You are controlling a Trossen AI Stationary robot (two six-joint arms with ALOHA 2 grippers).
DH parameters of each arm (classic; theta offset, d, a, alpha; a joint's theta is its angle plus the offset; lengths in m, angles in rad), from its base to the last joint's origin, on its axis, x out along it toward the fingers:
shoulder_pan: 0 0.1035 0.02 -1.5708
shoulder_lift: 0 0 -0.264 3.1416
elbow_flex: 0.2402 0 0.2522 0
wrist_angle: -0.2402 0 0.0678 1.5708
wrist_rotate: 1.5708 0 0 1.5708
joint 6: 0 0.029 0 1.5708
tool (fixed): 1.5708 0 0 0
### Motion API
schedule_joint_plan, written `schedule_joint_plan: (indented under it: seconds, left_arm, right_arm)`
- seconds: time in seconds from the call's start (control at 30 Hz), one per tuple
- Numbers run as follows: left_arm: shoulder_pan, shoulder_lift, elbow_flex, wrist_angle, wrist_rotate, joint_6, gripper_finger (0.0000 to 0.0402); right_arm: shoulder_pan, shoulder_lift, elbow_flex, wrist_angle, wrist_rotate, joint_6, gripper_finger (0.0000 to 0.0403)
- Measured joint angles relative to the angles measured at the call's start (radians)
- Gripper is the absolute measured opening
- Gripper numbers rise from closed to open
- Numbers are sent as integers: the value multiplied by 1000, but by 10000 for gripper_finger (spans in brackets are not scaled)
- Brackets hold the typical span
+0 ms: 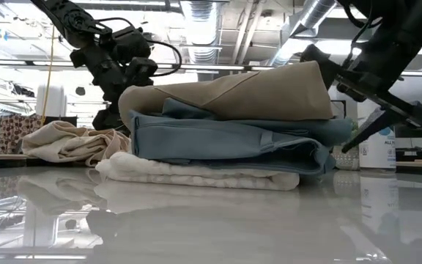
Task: Fold Laundry from Bin
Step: Put the stack of folded clothes into the red organizer bin
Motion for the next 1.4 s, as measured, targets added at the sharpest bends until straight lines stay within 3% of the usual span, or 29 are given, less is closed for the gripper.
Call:
schedule_joint_plan:
  seconds: [0.13,0.3,0.67,0.8,1.03,1.23,1.4]
  left_arm:
    - [0,0,0,-13,-35,-42,255]
    - [-1,0,0,-28,-37,-236,255]
    - [-1,3,0,-44,-44,-315,255]
    - [5,29,0,-31,29,-301,272]
    - [-9,153,1,-19,71,-297,325]
    - [-42,214,22,118,190,-259,330]
    - [-52,169,48,130,308,-186,330]
  right_arm:
    - [-15,0,0,11,-84,-95,317]
    - [-25,0,1,11,-95,-114,317]
    - [-24,0,1,10,-91,-222,317]
    - [-24,0,1,10,-74,-237,326]
    - [-35,-1,1,11,-40,-238,379]
    - [-45,-1,2,25,-48,-202,397]
    - [-39,-1,2,23,-49,-191,390]
